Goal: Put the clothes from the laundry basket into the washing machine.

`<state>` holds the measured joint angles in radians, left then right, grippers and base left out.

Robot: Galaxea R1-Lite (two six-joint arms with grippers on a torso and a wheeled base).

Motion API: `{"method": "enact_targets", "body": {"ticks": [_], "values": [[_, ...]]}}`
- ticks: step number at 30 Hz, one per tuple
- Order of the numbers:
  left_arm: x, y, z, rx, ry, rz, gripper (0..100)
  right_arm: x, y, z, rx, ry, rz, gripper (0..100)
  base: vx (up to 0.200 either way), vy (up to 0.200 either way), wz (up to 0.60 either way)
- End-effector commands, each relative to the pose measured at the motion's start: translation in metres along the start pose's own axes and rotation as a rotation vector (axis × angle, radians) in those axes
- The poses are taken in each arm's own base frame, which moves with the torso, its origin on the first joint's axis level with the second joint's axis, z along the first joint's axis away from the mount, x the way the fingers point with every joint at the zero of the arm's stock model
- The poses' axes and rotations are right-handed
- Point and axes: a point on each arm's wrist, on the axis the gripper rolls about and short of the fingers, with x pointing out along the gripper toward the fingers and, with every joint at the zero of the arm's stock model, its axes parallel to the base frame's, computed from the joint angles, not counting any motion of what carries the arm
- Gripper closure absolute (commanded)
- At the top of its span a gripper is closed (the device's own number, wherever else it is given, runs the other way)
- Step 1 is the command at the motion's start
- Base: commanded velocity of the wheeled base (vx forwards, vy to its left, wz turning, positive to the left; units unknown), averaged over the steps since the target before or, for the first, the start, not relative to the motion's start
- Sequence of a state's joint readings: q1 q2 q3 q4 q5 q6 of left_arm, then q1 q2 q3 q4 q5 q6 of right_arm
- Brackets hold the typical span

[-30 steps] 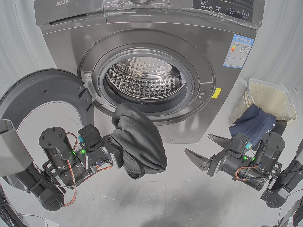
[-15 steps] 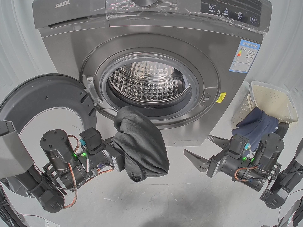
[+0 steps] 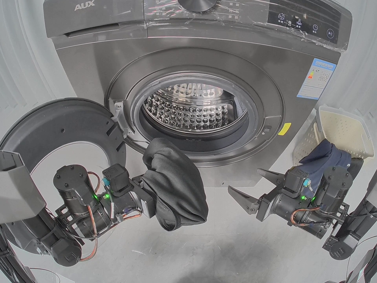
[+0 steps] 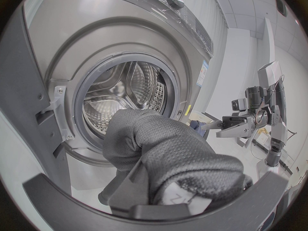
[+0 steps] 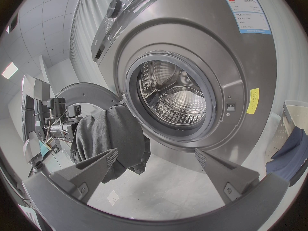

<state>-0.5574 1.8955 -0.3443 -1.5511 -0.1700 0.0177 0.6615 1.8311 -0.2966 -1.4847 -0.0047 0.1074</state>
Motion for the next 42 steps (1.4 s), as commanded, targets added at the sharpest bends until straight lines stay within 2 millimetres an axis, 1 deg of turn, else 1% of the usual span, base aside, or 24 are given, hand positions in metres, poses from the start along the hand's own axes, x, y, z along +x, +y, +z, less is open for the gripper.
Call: {"method": "enact_targets", "body": {"ticks": [1, 11, 17, 26, 32, 41, 42], "values": [[0.0008, -0.0023, -0.0013, 0.0, 0.004, -0.007, 100, 0.0002, 0.0006, -0.0007, 0.0, 0.003, 0.003, 0, 0.0, 0.0, 0.0], [0.0005, -0.0036, -0.0019, 0.003, 0.007, -0.011, 100, 0.0005, 0.0006, -0.0015, 0.0, 0.006, 0.002, 0, 0.0, 0.0, 0.0], [0.0018, -0.0026, -0.0016, 0.017, 0.005, 0.022, 100, 0.0003, 0.0005, -0.0017, 0.0, 0.007, 0.002, 0, 0.0, -0.2, 0.0], [0.0031, -0.003, -0.0058, 0.019, 0.02, 0.02, 100, -0.0001, 0.0024, -0.0031, 0.001, 0.014, 0.009, 0, 0.0, 0.0, 0.0], [0.0046, -0.0022, -0.0041, 0.019, 0.011, 0.022, 100, -0.0001, 0.0036, -0.0032, 0.001, 0.015, 0.014, 0, 0.0, 0.0, 0.0], [0.0049, -0.0031, -0.0044, 0.018, 0.011, 0.018, 100, -0.0014, 0.0063, -0.0043, 0.0, 0.02, 0.024, 0, 0.2, 0.0, 0.0], [0.0047, -0.0031, -0.0047, 0.016, 0.012, 0.018, 100, -0.0017, 0.0066, -0.0046, 0.0, 0.022, 0.025, 0, 0.0, 0.0, 0.0]]}}
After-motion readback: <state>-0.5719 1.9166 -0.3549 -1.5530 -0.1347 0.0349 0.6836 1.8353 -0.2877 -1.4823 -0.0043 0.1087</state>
